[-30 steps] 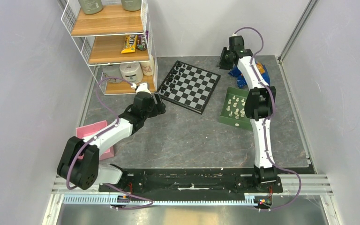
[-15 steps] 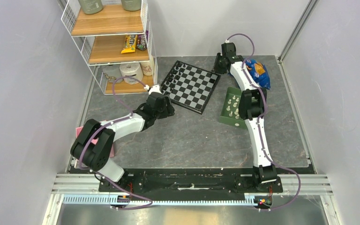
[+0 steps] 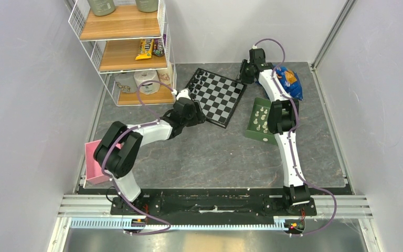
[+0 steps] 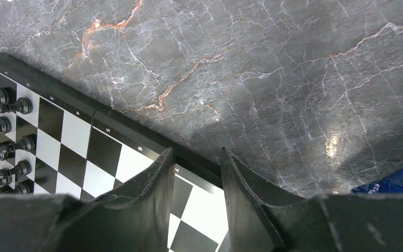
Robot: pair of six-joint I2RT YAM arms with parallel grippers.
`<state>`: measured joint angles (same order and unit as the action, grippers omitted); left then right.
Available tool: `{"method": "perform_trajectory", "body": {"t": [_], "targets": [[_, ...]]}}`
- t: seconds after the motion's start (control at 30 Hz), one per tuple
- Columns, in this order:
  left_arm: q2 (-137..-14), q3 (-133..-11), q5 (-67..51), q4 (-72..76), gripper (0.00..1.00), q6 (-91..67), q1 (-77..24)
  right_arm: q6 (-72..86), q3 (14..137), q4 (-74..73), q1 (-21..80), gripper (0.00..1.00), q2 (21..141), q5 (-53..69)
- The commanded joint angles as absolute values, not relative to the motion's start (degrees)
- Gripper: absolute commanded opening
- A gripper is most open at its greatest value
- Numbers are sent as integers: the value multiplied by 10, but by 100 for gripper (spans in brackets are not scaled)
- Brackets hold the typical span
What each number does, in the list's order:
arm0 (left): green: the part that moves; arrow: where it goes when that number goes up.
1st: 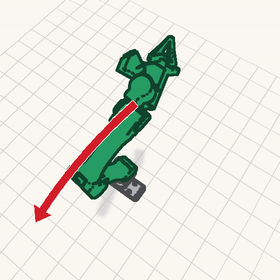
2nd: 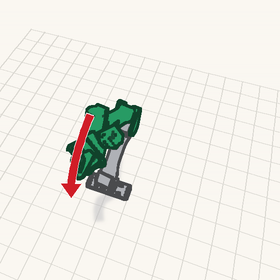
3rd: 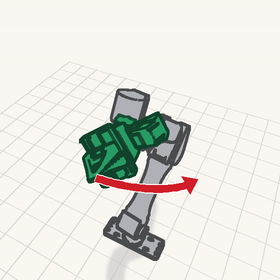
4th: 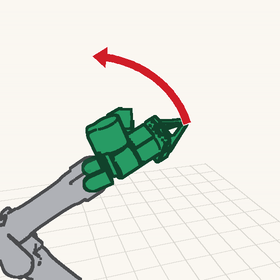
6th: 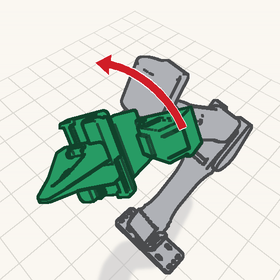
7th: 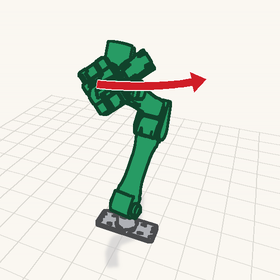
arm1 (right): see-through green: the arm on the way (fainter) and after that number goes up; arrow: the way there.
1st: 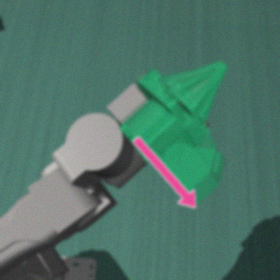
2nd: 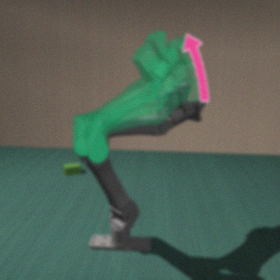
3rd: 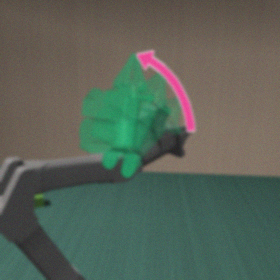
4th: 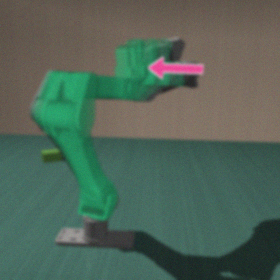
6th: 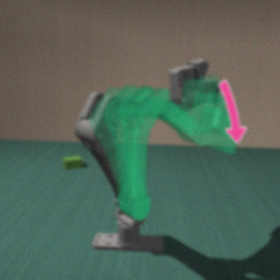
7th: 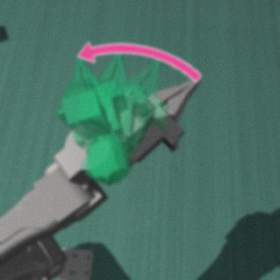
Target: Set up the chess pieces on the board
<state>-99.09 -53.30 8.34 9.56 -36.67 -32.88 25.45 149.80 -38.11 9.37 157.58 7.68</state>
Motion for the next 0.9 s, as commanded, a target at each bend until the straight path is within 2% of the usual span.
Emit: {"method": "perform_trajectory", "body": {"t": [0.0,0.4,0.87], "targets": [[-1023,-569,70,136,72,-393,-337,250,1487,-398,97,46,1567,107],[-1084,-590,65,149,72,-420,-344,254,1464,-401,99,47,1556,125],[-1093,-580,62,160,69,-427,-381,248,1320,-402,103,45,1465,161]]}}
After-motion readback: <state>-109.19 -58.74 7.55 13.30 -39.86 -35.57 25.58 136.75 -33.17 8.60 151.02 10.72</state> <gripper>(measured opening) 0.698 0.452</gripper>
